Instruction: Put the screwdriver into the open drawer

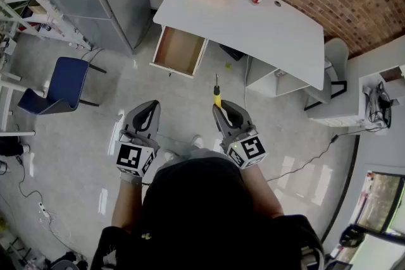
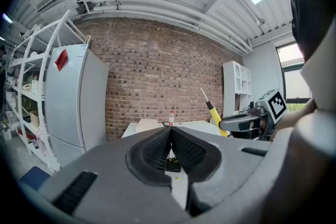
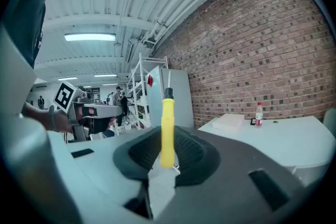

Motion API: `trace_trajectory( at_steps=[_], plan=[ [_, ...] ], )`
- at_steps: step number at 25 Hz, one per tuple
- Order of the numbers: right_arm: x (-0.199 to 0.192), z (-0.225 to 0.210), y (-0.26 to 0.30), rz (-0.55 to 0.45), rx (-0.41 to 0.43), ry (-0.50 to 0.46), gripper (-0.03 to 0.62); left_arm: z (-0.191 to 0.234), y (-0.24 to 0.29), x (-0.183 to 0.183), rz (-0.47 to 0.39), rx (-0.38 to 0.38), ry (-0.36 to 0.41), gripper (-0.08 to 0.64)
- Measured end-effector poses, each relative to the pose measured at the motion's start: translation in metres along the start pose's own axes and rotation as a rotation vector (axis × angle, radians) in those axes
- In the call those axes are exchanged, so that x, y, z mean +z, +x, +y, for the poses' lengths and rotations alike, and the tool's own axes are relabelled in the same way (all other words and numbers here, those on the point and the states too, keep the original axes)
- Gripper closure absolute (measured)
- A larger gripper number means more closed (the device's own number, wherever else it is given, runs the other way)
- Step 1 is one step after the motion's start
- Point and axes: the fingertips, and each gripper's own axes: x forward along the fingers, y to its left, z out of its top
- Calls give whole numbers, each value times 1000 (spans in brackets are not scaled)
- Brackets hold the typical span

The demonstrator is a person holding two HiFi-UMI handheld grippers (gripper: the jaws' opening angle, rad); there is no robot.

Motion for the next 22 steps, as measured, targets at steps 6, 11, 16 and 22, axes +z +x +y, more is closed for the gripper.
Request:
trace_trajectory(
  at_steps=[6,11,16,22],
  plan=[
    [-3,-20,-3,19,26,-10,512,-24,22,-2,18,1,-7,556],
    [2,-35,0,2,43,-14,512,-30,42,-1,26,-1,-7,557],
    [-4,-61,-6,2,52,20,511,-38,61,-4,31,33,-16,556],
    [-12,-82,-3,21,60,53,511,-42,75,-12,59,57,-46,556]
  ],
)
